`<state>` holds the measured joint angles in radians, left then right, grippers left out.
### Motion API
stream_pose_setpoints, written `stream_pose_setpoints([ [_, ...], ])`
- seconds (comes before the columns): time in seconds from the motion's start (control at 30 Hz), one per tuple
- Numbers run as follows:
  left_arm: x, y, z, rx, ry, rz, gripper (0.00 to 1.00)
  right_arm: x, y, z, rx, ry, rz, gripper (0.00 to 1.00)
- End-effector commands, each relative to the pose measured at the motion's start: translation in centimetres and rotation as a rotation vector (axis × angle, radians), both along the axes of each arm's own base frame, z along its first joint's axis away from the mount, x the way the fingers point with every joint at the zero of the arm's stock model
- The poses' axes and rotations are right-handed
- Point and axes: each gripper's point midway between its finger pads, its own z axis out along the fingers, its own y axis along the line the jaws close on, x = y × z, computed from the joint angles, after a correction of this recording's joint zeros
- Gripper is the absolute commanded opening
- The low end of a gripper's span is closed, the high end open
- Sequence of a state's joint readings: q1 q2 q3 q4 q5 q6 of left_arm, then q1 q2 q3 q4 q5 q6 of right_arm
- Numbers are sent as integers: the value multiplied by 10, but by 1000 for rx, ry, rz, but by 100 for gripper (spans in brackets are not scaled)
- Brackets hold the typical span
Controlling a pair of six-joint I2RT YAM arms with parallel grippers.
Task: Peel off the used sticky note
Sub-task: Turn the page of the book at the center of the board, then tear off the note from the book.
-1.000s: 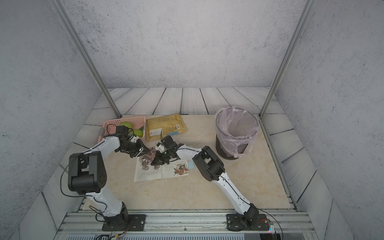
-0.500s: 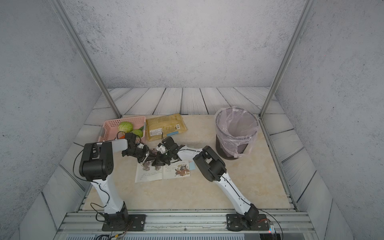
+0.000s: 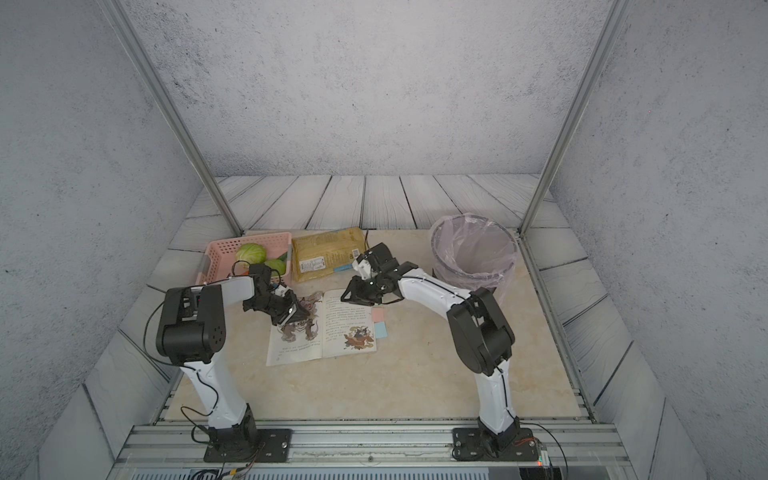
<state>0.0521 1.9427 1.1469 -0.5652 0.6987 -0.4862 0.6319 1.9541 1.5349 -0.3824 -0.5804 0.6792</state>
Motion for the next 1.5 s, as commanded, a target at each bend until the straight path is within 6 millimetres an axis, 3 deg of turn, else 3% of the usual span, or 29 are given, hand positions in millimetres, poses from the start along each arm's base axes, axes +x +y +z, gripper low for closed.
stream_pose_setpoints([
  [0.0, -12, 17, -12, 109, 27, -3, 18, 3, -51, -36, -218, 31, -25, 50],
  [0.1, -11, 17, -10, 113, 20, -7, 18, 15, -61, -49, -271, 52, -33, 61],
  [0.37, -11, 19, -12, 124, 28, -10, 18, 40, -48, -84, -255, 125, -30, 79],
  [0.87, -12, 19, -13, 126, 28, -12, 18, 59, -61, -121, -256, 203, -82, 80],
  [1.3, -13, 20, -14, 134, 29, -12, 18, 57, -52, -105, -153, 207, -85, 42],
  [1.47, -13, 21, -15, 138, 31, -13, 18, 55, -54, -95, -158, 188, -89, 19],
])
